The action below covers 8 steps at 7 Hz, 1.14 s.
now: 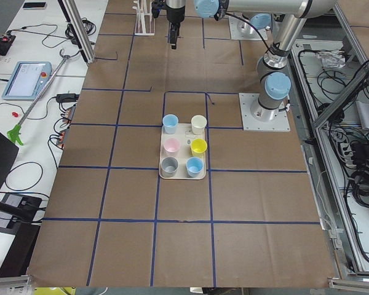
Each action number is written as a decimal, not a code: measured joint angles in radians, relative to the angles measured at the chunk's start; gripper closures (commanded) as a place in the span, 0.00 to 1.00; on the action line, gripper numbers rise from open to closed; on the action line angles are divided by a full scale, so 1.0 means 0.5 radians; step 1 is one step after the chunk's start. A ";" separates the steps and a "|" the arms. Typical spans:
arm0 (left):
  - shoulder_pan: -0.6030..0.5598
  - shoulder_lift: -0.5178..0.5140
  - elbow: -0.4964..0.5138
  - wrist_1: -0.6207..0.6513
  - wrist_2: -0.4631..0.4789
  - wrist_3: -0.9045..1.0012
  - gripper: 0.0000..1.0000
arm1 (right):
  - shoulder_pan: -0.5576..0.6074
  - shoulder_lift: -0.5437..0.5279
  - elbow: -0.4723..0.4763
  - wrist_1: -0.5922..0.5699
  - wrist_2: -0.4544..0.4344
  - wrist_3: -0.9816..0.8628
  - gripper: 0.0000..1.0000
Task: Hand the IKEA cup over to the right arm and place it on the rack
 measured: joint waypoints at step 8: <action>0.079 0.018 -0.057 -0.008 -0.001 0.110 0.00 | -0.001 0.007 -0.003 -0.002 -0.004 -0.001 0.00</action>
